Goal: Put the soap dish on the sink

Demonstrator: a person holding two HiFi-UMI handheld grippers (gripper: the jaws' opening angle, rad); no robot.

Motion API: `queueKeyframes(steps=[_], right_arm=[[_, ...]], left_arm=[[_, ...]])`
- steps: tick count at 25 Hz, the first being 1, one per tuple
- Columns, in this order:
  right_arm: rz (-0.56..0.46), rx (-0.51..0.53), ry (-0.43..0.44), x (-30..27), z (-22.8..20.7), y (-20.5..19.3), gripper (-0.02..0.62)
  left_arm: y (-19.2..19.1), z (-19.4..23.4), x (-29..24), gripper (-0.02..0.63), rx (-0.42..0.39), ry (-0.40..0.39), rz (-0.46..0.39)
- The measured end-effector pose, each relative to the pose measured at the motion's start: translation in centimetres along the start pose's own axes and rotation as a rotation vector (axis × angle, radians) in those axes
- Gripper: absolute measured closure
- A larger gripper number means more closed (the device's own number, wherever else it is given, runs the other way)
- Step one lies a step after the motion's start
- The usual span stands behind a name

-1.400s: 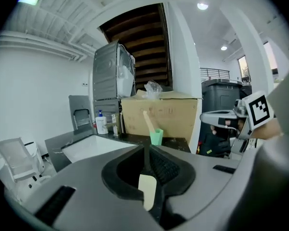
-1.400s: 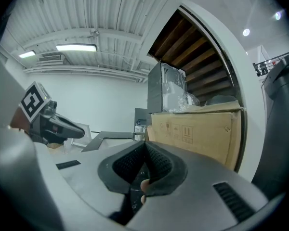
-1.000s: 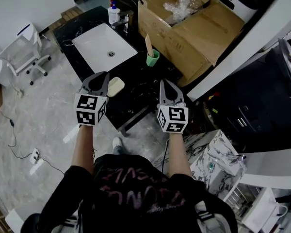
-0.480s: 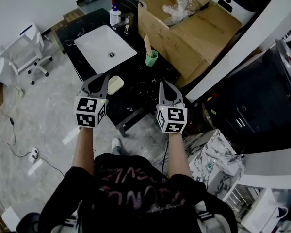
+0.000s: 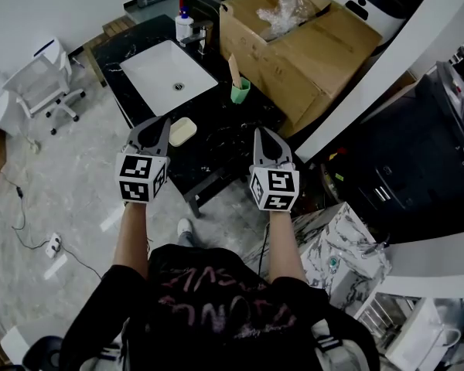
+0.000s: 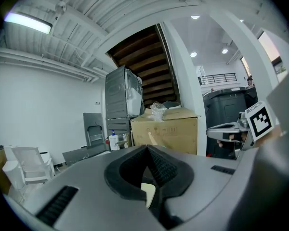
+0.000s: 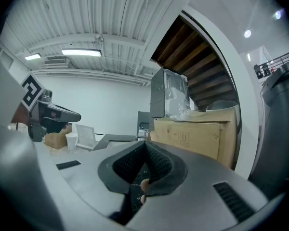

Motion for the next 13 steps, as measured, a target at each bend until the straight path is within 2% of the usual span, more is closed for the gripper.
queueKeyframes(steps=[13], right_arm=[[-0.009,0.008,0.003,0.56,0.35,0.46,0.583]], left_arm=[[0.16,-0.08,1.05,0.591,0.006,0.004,-0.007]])
Point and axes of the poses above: the fingertips, and each gripper's own axes: x backward along the fingers, z to its left, y out of its top, the point moved 6 cm from there along x, backward along the fingers, and after that the axes turned 15 degrees about y, right-handed, at the moved point
